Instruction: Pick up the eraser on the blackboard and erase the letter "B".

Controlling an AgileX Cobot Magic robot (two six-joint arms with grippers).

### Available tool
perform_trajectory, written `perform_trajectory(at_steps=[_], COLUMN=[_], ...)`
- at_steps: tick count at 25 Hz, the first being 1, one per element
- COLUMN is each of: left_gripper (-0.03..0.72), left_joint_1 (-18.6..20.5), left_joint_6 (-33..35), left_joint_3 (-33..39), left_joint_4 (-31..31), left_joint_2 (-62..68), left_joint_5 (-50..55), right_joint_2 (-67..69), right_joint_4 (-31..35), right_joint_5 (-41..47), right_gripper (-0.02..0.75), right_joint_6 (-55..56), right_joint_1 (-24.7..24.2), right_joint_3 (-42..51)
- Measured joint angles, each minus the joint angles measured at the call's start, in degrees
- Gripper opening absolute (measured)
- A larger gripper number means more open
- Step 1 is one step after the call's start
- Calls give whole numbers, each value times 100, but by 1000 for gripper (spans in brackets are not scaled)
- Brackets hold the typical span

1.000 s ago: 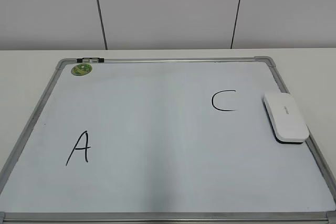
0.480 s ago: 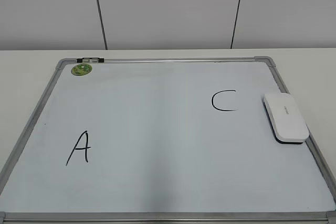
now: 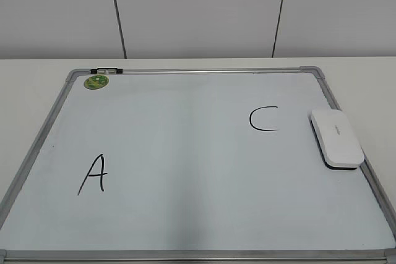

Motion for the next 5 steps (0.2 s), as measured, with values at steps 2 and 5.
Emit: perform_trajectory(at_steps=[2, 5], left_gripper=[430, 430], left_joint_1=[0, 0], left_joint_6=[0, 0], left_joint_3=[0, 0], left_joint_4=[0, 0], left_joint_2=[0, 0], left_joint_5=[0, 0], right_joint_2=[0, 0], right_joint_4=[0, 0], right_joint_5=[0, 0], right_gripper=[591, 591], right_joint_6=[0, 0], right_joint_1=[0, 0], right_joint_3=[0, 0])
